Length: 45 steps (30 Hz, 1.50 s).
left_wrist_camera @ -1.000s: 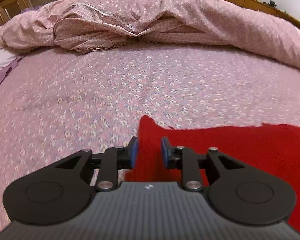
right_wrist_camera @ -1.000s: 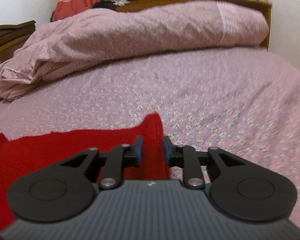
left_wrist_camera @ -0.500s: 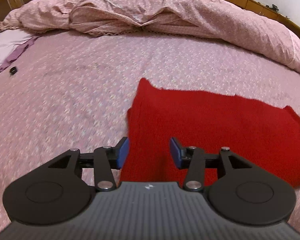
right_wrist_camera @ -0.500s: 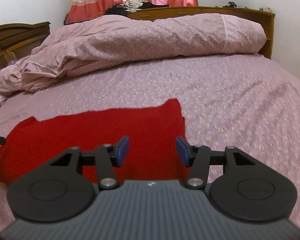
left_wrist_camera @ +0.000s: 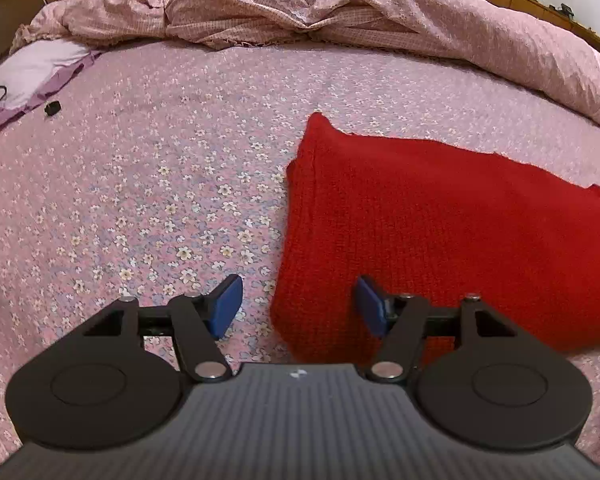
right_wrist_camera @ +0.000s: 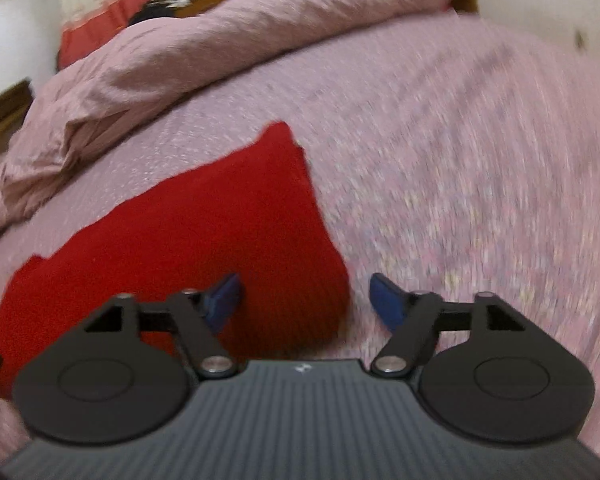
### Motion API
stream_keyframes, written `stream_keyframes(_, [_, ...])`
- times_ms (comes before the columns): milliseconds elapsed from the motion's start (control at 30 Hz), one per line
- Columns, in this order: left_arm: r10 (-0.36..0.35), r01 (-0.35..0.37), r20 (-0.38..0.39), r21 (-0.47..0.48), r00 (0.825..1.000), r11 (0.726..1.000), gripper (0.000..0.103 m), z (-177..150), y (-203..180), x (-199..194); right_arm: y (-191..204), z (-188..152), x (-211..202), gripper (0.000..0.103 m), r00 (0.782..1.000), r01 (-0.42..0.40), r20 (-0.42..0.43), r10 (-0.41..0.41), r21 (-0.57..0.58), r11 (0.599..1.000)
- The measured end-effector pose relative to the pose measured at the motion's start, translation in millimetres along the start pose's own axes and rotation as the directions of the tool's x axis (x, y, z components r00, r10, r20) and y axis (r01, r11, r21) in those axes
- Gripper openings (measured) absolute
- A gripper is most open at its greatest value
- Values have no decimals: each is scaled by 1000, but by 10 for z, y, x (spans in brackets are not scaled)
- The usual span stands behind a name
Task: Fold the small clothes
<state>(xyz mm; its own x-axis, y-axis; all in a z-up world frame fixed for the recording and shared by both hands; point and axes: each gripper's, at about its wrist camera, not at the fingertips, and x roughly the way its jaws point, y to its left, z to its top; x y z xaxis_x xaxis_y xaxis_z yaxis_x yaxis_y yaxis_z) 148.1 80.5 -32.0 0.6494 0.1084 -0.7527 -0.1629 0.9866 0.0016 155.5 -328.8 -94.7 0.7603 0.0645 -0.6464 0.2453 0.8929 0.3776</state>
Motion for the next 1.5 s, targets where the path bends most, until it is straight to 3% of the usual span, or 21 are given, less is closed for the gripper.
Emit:
stream_keyframes(100, [8, -8, 5, 14, 1000, 1000, 70, -16, -23, 14, -171, -92, 39, 79, 999, -53, -4, 53, 106, 993])
stream_keyframes(300, [-11, 11, -4, 3, 1000, 1000, 71, -33, -19, 71, -191, -206, 3, 83, 996, -83, 26, 81, 75, 994])
stream_keyframes(433, [-18, 18, -11, -14, 1000, 1000, 79, -33, 39, 101, -201, -257, -43, 83, 994, -104, 37, 102, 74, 992])
stream_keyframes(633, [-49, 49, 7, -46, 999, 998, 80, -51, 135, 14, -185, -218, -168, 84, 996, -91, 12, 90, 190, 977])
stream_keyframes(800, [-40, 42, 38, -35, 998, 999, 80, -71, 148, -110, -136, -169, -214, 85, 986, -164, 50, 156, 262, 951])
stream_keyframes(1067, [-65, 65, 22, -27, 998, 997, 80, -101, 102, -27, -75, -212, 32, 87, 990, -139, 52, 129, 309, 941])
stream_keyframes(1500, [-74, 74, -2, -42, 997, 996, 82, -132, 91, 95, 104, -161, 206, 90, 993, -90, 96, 67, 262, 961])
